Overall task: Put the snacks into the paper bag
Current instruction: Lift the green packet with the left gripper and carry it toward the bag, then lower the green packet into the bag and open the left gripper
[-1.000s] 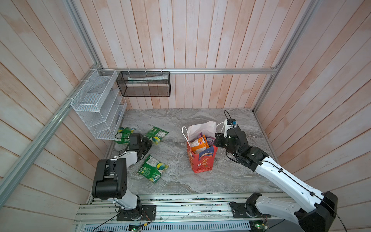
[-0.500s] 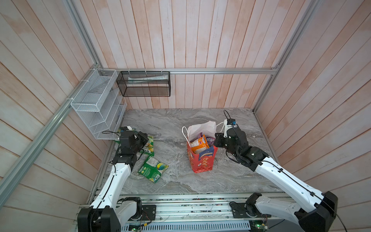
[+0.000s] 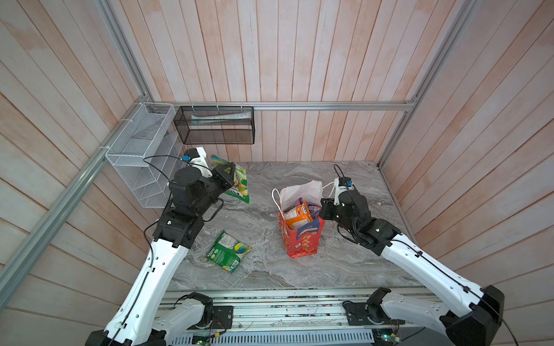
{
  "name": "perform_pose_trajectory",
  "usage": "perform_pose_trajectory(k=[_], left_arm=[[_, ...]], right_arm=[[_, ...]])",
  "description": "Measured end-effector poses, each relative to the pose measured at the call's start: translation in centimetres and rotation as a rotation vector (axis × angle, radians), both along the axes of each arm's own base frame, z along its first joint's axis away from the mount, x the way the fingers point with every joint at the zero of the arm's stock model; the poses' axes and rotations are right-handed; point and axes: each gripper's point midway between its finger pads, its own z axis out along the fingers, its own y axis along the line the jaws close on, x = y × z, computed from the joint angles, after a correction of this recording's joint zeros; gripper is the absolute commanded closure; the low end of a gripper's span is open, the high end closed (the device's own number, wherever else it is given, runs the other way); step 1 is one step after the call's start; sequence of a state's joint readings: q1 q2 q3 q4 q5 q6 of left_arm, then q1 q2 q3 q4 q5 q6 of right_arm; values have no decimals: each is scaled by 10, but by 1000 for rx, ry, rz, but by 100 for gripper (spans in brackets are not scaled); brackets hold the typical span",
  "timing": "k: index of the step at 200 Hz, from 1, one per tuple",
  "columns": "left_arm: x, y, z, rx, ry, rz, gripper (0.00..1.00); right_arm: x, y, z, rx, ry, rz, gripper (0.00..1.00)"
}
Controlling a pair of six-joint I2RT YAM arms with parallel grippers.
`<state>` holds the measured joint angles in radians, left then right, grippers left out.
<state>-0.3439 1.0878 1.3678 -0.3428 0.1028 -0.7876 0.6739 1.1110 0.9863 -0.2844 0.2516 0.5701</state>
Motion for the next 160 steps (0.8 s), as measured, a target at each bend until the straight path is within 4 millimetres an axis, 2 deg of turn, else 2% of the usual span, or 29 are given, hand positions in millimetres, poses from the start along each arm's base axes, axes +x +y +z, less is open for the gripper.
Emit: perform_pose_trajectory(k=[18, 36, 50, 70, 84, 110, 136, 160], left_arm=[[-8, -27, 41, 6, -75, -72, 100], [-17, -53, 71, 14, -140, -145, 100], [-20, -71, 85, 24, -170, -191, 100], [-19, -96, 91, 45, -188, -239, 100], [-17, -114, 85, 66, -186, -274, 100], [-8, -156, 60, 133, -155, -353, 100], [1, -201, 29, 216, -113, -428, 100], [-6, -230, -2, 290, -81, -498, 100]], right_arm=[[0, 1, 0, -1, 0, 3, 100], [0, 1, 0, -1, 0, 5, 100], [0, 1, 0, 0, 1, 7, 100], [0, 2, 0, -1, 2, 8, 100], [1, 2, 0, -1, 2, 9, 100], [1, 3, 1, -2, 1, 12, 100], [1, 3, 0, -9, -1, 16, 100], [1, 3, 1, -11, -2, 17, 100]])
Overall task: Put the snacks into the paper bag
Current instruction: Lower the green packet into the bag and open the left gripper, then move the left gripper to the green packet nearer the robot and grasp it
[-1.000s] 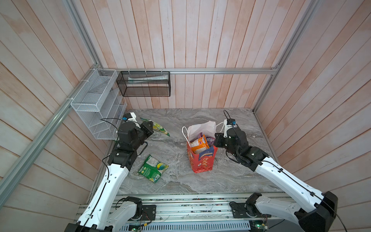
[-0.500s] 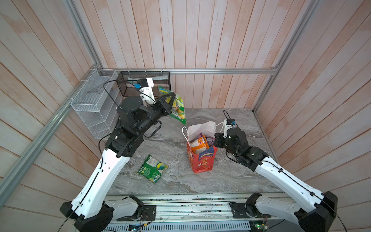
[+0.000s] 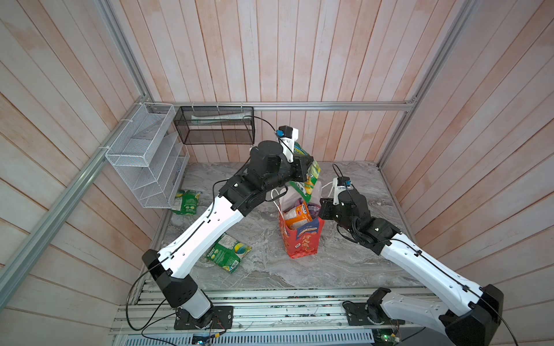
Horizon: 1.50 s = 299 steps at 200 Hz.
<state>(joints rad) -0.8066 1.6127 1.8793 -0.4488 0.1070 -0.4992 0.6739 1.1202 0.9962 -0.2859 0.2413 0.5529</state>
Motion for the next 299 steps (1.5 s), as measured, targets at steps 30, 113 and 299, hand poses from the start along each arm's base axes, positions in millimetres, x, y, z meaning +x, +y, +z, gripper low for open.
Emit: perform_pose_trajectory(k=[30, 113, 299], left_arm=[[-8, -12, -25, 64, -7, -39, 100], [-14, -8, -54, 124, -10, -65, 100], [-39, 34, -23, 51, 16, 14, 24]], right_arm=[[0, 0, 0, -1, 1, 0, 100], [0, -1, 0, -5, 0, -5, 100], [1, 0, -1, -8, 1, -2, 100]])
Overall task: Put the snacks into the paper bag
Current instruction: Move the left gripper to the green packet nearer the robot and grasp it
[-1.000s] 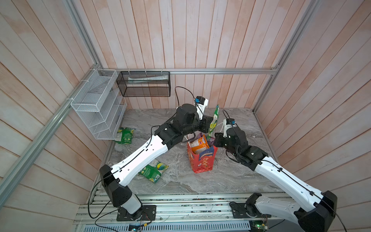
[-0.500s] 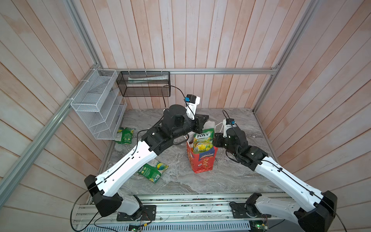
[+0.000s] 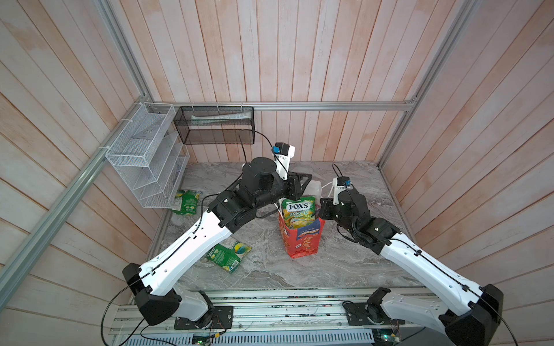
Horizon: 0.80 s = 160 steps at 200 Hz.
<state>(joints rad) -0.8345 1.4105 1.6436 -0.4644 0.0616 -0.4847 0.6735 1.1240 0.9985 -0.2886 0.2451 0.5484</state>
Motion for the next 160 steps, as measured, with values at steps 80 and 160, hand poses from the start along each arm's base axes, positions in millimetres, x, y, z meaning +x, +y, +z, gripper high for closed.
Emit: perform_pose_trajectory(k=[80, 160], left_arm=[[-38, 120, -69, 22, 107, 335, 0], [-57, 241, -283, 251, 484, 795, 0]], right_arm=[[0, 0, 1, -2, -2, 1, 100], [2, 1, 0, -4, 0, 1, 100]])
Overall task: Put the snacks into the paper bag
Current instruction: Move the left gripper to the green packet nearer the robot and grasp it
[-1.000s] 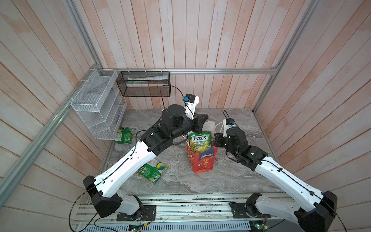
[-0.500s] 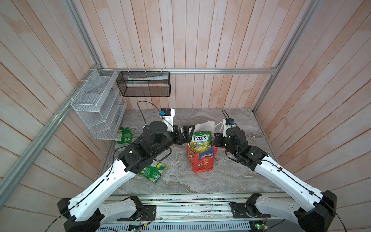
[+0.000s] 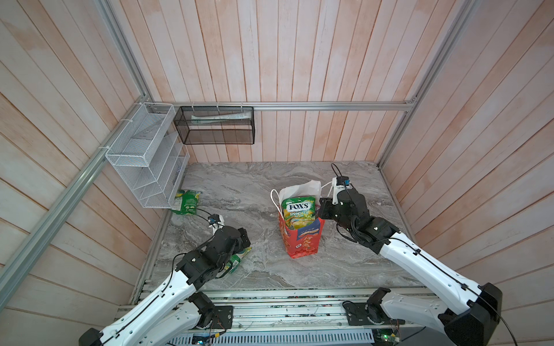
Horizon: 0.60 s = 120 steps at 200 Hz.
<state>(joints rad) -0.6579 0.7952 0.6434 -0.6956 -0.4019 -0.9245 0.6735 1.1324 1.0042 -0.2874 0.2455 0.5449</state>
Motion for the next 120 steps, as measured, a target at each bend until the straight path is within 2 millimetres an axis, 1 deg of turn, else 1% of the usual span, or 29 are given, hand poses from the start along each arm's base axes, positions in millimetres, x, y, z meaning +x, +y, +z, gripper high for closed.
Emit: perform_pose_trajectory(k=[7, 20, 63, 83, 120], left_arm=[[-5, 8, -14, 9, 46, 41, 0], [-13, 17, -32, 16, 106, 99, 0], [-33, 31, -77, 18, 234, 211, 0], [-38, 35, -90, 22, 269, 246, 0], [-36, 35, -97, -9, 290, 296, 0]], right_arm=[[0, 0, 0, -1, 0, 0, 100], [0, 0, -1, -1, 1, 0, 100], [0, 0, 0, -1, 0, -1, 100], [0, 0, 0, -1, 0, 0, 100], [1, 0, 0, -2, 0, -3, 100]])
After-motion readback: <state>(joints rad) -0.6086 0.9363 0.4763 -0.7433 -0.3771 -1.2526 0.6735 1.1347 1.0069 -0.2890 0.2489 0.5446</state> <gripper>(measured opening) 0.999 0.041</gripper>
